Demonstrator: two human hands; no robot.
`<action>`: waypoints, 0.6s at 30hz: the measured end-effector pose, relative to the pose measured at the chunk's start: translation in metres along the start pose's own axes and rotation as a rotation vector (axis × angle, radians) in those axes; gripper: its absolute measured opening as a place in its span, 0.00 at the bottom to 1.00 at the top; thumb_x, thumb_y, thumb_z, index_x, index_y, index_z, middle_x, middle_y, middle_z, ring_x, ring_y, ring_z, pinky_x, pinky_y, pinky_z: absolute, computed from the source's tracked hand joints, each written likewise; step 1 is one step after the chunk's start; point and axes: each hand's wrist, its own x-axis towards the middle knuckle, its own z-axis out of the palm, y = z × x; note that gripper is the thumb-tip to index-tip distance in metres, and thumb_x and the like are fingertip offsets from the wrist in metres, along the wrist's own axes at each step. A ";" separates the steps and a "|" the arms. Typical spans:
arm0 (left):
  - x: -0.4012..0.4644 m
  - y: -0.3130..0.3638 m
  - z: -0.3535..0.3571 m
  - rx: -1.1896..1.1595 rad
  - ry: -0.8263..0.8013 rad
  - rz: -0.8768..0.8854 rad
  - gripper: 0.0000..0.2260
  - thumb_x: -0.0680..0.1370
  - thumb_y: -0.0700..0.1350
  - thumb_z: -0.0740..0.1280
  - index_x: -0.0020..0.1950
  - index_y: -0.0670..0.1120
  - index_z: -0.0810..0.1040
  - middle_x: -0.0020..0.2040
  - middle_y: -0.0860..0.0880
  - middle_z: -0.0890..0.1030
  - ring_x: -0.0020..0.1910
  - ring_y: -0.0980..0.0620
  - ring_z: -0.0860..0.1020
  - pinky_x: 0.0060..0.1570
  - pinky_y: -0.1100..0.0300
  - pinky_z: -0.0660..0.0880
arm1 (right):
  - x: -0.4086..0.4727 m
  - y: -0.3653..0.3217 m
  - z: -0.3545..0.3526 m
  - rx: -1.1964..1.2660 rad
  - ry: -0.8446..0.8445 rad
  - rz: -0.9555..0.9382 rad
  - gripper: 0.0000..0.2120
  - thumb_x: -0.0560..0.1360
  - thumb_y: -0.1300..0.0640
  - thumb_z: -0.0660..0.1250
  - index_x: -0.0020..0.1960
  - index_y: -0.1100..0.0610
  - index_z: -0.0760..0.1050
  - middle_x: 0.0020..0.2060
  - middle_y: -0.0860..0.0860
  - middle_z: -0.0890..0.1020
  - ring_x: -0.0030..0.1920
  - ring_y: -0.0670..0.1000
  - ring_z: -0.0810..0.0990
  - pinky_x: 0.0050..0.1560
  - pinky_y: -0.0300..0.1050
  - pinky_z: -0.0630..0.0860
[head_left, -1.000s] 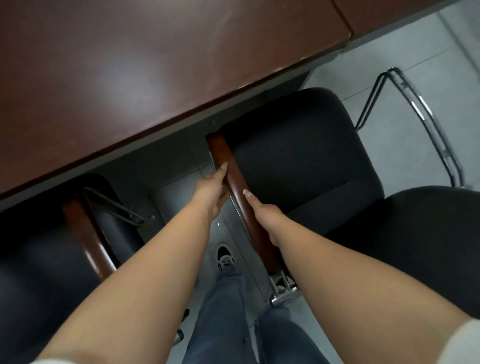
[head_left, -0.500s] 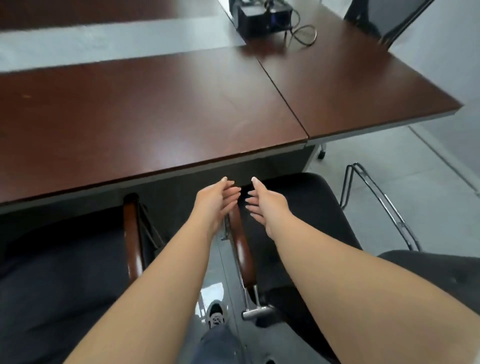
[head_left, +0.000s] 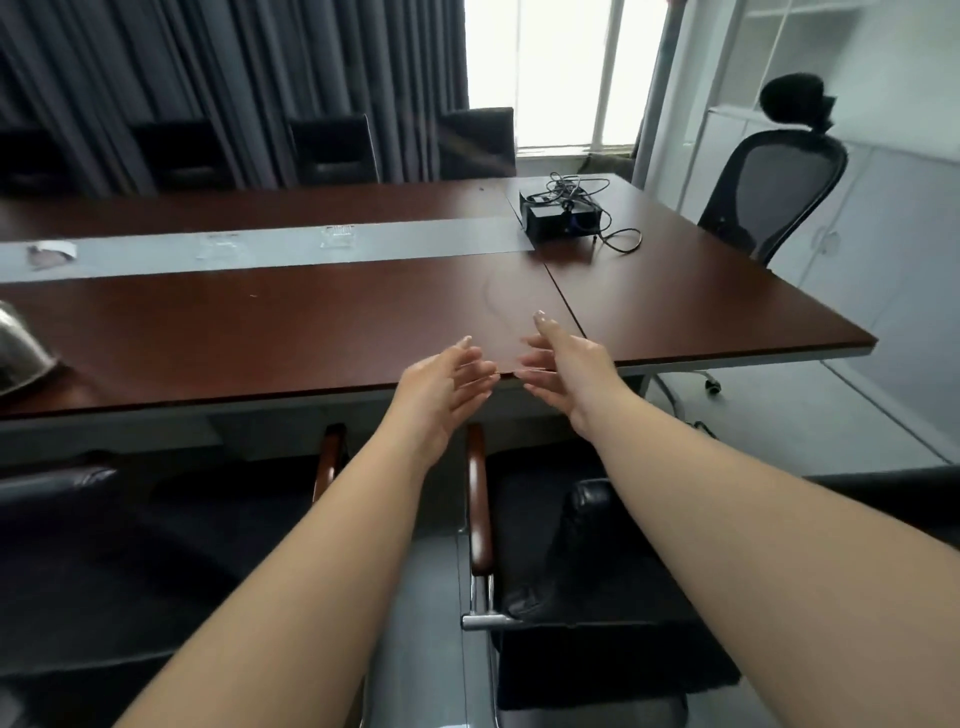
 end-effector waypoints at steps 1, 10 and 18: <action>-0.011 0.001 0.006 0.012 -0.024 0.004 0.09 0.79 0.47 0.63 0.50 0.42 0.77 0.42 0.45 0.82 0.41 0.51 0.82 0.48 0.60 0.78 | -0.011 -0.003 -0.008 0.005 0.008 -0.024 0.13 0.76 0.46 0.63 0.44 0.55 0.77 0.37 0.51 0.80 0.35 0.48 0.79 0.41 0.41 0.77; -0.081 -0.028 0.062 0.239 -0.200 0.012 0.10 0.78 0.48 0.63 0.45 0.44 0.79 0.42 0.46 0.82 0.47 0.50 0.80 0.50 0.64 0.76 | -0.087 -0.007 -0.081 0.218 0.247 -0.101 0.12 0.77 0.51 0.64 0.39 0.57 0.75 0.29 0.51 0.77 0.32 0.48 0.76 0.38 0.40 0.75; -0.120 -0.036 0.114 0.227 -0.136 0.029 0.10 0.77 0.48 0.65 0.42 0.44 0.79 0.40 0.46 0.81 0.46 0.51 0.80 0.57 0.59 0.75 | -0.104 -0.011 -0.180 -0.201 0.215 -0.241 0.12 0.76 0.48 0.65 0.43 0.56 0.77 0.35 0.49 0.79 0.40 0.47 0.77 0.44 0.40 0.73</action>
